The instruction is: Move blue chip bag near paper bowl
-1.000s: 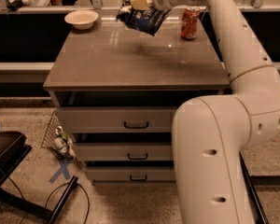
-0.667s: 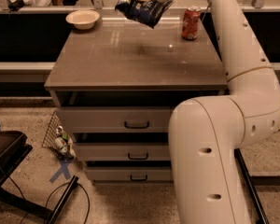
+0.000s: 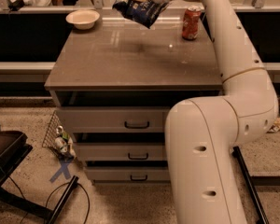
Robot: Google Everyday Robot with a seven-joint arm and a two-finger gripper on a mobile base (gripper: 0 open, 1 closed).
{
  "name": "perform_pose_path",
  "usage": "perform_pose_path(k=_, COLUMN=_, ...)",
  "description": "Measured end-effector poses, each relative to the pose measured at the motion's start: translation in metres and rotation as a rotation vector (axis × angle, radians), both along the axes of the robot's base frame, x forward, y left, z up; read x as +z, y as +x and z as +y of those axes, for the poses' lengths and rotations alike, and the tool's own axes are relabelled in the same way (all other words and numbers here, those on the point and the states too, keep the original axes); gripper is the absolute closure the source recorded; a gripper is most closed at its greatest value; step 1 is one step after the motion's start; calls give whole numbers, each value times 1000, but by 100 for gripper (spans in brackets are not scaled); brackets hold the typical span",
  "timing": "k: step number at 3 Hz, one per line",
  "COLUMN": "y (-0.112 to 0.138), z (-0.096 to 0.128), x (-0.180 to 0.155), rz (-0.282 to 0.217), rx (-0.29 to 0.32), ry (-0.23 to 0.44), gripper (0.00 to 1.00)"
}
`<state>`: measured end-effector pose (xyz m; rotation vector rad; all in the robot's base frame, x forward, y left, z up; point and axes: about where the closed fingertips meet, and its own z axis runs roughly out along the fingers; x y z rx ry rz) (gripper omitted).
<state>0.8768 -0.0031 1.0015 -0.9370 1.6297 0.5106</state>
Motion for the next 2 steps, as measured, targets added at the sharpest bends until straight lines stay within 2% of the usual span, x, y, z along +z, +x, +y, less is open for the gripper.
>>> perform_pose_path(k=1, y=28, z=17, x=-7, rz=-50, rx=-49, ry=5, gripper=100)
perform_pose_path(k=2, y=70, z=31, x=-16, rz=-120, rx=-160, ry=12, gripper=100)
